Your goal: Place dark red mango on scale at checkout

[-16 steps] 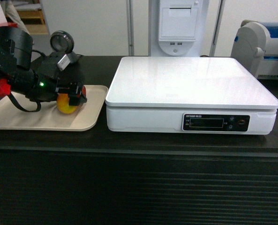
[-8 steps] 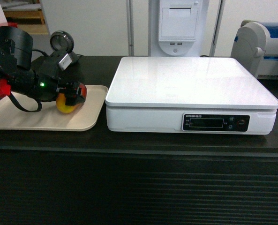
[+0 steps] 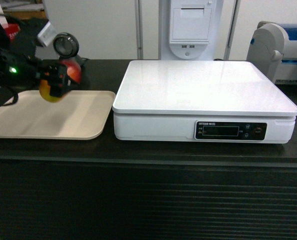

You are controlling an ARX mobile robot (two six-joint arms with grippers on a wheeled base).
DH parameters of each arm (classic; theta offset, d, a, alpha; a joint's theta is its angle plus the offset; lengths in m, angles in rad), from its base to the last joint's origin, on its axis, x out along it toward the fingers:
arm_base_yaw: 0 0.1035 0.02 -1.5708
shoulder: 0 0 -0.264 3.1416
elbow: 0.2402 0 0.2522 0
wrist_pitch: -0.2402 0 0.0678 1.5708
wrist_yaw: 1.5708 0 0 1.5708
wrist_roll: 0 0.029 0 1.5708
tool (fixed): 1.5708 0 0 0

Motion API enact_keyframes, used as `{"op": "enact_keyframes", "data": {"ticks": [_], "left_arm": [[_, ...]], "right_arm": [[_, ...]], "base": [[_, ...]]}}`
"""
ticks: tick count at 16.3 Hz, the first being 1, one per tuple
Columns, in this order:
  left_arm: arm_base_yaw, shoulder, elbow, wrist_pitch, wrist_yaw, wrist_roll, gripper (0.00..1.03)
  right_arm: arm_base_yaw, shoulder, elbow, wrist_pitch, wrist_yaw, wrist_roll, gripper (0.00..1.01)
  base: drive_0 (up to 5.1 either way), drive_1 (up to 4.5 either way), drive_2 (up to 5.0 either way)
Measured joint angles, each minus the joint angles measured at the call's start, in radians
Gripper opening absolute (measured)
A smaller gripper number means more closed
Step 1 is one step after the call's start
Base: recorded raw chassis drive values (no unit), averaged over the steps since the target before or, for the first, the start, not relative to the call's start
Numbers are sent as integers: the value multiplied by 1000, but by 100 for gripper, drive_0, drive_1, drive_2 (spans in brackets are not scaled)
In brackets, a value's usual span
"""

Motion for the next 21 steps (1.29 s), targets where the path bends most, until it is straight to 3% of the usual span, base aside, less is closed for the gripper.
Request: {"op": "enact_keyframes", "data": {"ticks": [1,2,5,9,13,14,21], "left_arm": [[-32,-256,-240,72,31,35,66],[-105,-467,-455,80,72,46,65],[-179,-585,-525,100,94,46,65],[-266,-566,-525,97,116,66,65],[-352,-436,-388,56,128,120,65],[-405,-292,-235,6,107,130,65],[-483,-20,148,-149,73,131,65]], "right_arm": [[0,0,0,0,0,0,98],[0,0,0,0,0,0,98],[0,0,0,0,0,0,98],[0,0,0,0,0,0,98],[0,0,0,0,0,0,98],[0,0,0,0,0,0,98],[0,0,0,0,0,0,98]], "base": [[0,0,0],[0,0,0],[0,0,0],[0,0,0],[0,0,0],[0,0,0],[0,0,0]]}}
